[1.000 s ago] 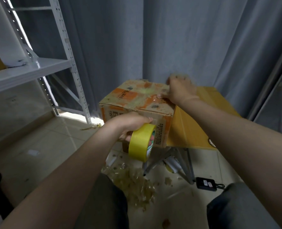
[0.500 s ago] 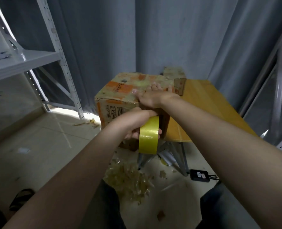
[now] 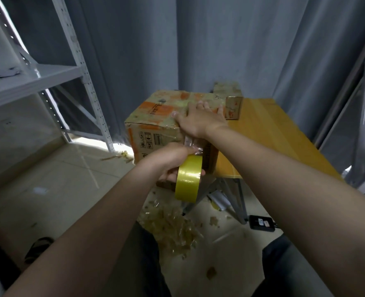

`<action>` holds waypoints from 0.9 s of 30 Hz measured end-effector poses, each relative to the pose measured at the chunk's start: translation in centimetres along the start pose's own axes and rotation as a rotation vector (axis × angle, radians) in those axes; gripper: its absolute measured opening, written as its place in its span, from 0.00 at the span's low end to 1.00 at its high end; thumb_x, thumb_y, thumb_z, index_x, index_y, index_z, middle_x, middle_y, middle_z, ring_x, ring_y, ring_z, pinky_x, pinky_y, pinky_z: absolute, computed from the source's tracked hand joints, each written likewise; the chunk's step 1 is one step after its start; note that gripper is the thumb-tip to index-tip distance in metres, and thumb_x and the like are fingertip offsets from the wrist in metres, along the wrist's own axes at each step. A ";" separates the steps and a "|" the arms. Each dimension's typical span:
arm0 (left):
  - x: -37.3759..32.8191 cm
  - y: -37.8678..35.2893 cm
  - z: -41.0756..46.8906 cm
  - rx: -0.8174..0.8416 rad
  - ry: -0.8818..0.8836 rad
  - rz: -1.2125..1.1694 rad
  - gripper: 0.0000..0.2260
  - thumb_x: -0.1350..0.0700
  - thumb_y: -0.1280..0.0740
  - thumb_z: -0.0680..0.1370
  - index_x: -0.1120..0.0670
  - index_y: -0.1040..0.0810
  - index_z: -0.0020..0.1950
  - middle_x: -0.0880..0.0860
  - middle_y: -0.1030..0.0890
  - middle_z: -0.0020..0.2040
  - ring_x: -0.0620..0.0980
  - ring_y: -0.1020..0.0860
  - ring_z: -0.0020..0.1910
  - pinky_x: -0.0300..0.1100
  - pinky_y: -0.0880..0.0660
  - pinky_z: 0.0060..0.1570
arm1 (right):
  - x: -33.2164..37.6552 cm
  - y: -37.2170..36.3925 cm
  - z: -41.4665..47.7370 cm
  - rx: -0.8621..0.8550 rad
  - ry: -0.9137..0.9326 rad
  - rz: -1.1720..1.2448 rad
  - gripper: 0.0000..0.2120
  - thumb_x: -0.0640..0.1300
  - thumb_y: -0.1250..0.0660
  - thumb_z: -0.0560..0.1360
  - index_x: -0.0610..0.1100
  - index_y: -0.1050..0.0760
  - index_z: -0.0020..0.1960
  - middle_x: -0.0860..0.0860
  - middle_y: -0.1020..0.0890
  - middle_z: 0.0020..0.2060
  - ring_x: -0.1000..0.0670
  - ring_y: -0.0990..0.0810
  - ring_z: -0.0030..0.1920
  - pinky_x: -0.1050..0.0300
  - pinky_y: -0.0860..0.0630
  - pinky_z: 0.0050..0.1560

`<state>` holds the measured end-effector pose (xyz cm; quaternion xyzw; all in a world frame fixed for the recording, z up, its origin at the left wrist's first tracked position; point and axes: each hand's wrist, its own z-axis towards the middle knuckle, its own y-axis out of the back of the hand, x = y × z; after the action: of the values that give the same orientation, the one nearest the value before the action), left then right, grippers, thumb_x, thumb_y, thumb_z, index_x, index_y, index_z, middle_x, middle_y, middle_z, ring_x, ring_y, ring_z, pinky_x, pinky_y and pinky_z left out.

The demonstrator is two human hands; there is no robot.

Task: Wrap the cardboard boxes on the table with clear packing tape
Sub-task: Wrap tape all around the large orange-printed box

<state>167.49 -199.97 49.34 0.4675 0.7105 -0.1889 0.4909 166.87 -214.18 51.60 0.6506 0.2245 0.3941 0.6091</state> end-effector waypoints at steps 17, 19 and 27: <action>1.5 -2.1 0.6 -0.142 -0.067 -0.230 0.07 0.54 0.37 0.85 0.53 0.23 0.59 0.59 0.13 0.44 0.56 0.15 0.35 0.45 0.20 0.33 | -17.1 1.0 -8.8 0.149 -0.519 -0.089 0.05 0.46 0.33 0.78 0.45 0.23 0.48 0.47 0.18 0.46 0.44 0.17 0.47 0.53 0.21 0.48; 1.6 -2.2 0.7 -0.157 -0.059 -0.245 0.06 0.54 0.38 0.86 0.53 0.23 0.59 0.59 0.14 0.42 0.57 0.16 0.35 0.47 0.19 0.35 | -18.1 0.4 -9.4 0.152 -0.536 -0.140 0.07 0.50 0.32 0.79 0.46 0.22 0.48 0.48 0.19 0.44 0.45 0.19 0.45 0.54 0.23 0.45; 1.3 -2.6 0.9 -0.181 -0.052 -0.243 0.07 0.55 0.40 0.86 0.55 0.23 0.59 0.59 0.14 0.42 0.58 0.15 0.36 0.52 0.17 0.43 | -19.2 -2.1 -9.5 0.056 -0.554 -0.144 0.13 0.56 0.28 0.78 0.47 0.23 0.52 0.48 0.26 0.40 0.43 0.22 0.46 0.52 0.26 0.44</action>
<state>165.64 -201.24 47.29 0.3269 0.7629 -0.1944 0.5229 148.54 -222.84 44.46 0.7325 0.1062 0.1506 0.6554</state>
